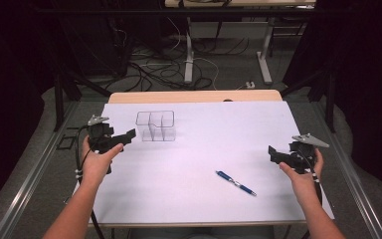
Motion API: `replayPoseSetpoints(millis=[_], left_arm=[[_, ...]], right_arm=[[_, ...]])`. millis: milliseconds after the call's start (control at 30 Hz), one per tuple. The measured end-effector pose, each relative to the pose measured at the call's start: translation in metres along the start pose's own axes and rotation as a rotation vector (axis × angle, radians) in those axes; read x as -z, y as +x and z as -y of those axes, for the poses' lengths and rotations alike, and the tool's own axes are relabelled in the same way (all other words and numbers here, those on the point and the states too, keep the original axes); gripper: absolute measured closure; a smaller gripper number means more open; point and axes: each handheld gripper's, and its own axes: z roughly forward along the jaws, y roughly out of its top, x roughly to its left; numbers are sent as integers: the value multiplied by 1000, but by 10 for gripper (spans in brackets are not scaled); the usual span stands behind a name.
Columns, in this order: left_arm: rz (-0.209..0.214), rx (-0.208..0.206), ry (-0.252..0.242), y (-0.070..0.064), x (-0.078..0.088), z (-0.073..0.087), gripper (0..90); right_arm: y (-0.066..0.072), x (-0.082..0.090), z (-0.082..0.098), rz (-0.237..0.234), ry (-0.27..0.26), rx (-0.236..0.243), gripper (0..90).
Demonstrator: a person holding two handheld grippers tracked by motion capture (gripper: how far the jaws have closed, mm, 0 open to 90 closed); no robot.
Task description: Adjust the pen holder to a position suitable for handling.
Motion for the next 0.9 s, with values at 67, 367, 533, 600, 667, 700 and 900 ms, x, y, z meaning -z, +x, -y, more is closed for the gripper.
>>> replayPoseSetpoints(millis=[67,367,533,600,667,700,900], left_arm=[[-2,9,16,-1,-3,-8,177],[-41,16,53,-3,-16,-34,303],[-40,21,55,-5,-23,-45,341],[-41,25,74,-5,-27,-48,349],[-51,21,82,-4,-32,-51,362],[-57,23,88,-3,-34,-53,385],[-28,77,88,12,-50,-57,571]], right_arm=[[0,0,0,1,-5,-5,36],[-1,0,0,-2,3,-12,52],[-1,-1,1,-5,-1,-5,58],[-1,-1,1,-2,-1,-2,60],[-1,-1,1,-6,0,-6,63],[-1,-1,1,-7,2,-6,64],[-2,-2,2,-8,10,-10,69]])
